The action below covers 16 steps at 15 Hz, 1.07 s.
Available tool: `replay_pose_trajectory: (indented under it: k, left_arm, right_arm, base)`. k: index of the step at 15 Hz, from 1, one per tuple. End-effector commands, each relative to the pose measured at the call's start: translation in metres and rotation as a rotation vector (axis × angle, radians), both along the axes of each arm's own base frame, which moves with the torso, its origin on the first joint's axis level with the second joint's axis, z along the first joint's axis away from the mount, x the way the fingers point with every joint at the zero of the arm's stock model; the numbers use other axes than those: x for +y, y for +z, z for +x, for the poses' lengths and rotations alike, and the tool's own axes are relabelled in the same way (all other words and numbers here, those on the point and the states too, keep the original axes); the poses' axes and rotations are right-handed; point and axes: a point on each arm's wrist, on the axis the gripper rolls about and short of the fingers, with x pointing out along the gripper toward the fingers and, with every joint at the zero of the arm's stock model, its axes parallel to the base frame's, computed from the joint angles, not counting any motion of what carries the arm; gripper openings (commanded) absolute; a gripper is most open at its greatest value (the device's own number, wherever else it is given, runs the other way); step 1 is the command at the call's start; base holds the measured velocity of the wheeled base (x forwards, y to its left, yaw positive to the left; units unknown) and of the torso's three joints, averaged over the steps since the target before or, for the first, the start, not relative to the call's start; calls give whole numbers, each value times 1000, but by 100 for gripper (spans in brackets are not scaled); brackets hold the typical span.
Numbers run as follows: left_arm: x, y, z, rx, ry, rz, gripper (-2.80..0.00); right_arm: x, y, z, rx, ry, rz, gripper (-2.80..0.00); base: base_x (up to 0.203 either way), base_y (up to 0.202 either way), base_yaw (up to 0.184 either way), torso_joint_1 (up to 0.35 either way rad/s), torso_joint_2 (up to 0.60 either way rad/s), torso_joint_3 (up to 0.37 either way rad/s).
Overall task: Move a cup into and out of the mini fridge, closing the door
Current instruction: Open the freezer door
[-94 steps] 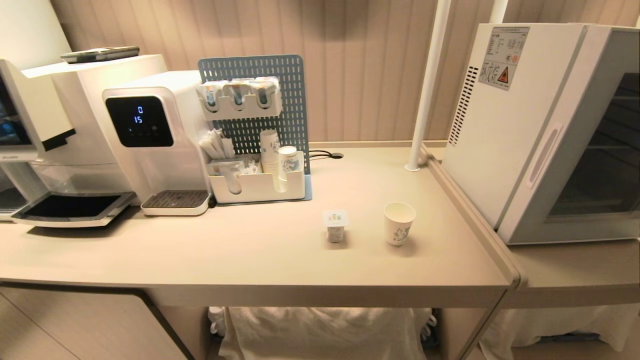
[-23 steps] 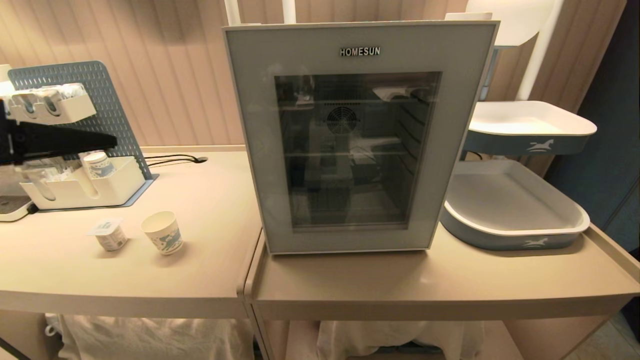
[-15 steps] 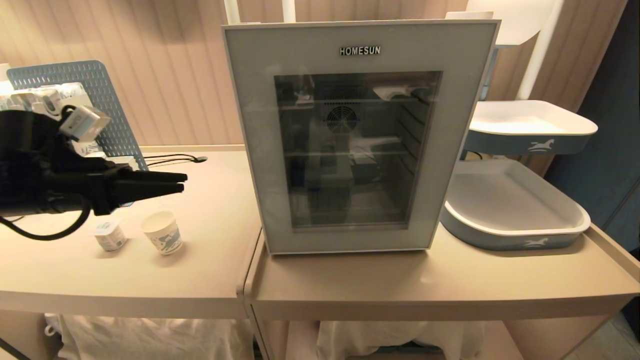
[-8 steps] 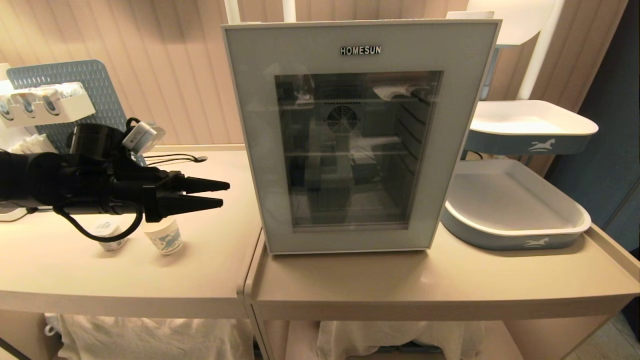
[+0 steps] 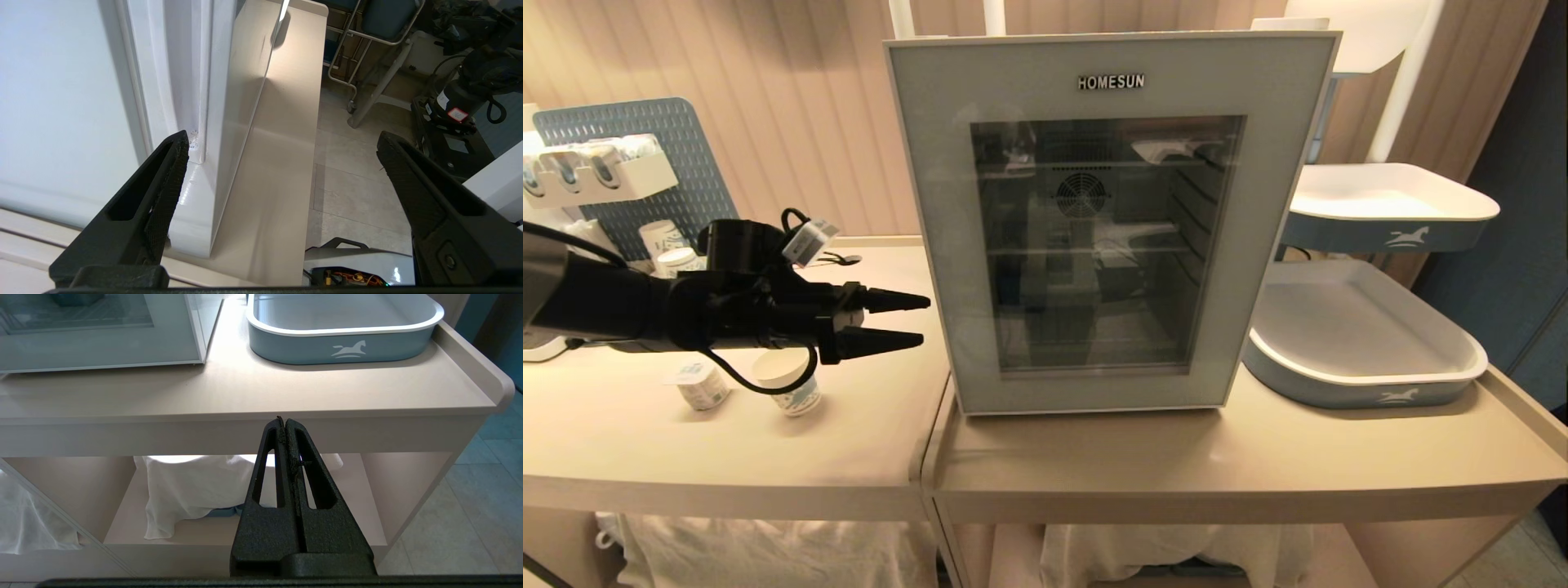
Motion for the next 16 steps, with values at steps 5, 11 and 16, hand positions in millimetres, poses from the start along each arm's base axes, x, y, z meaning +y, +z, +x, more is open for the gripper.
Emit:
replay_pose_trajectory:
  k: [5, 11, 16]
  left_arm:
    - [-17, 1, 3, 31, -53, -16, 0]
    - [-28, 4, 3, 32, -80, -16, 0]
    - [-28, 6, -12, 47, -84, -17, 0]
  right_arm:
    - [0, 0, 0, 1, 1, 0, -280]
    - [0, 0, 0, 3, 1, 0, -280]
    - [0, 0, 0, 3, 1, 0, -280]
  base:
    - [0, 0, 0, 0, 0, 0]
    - [0, 0, 0, 0, 0, 0]
    - [0, 0, 0, 0, 0, 0]
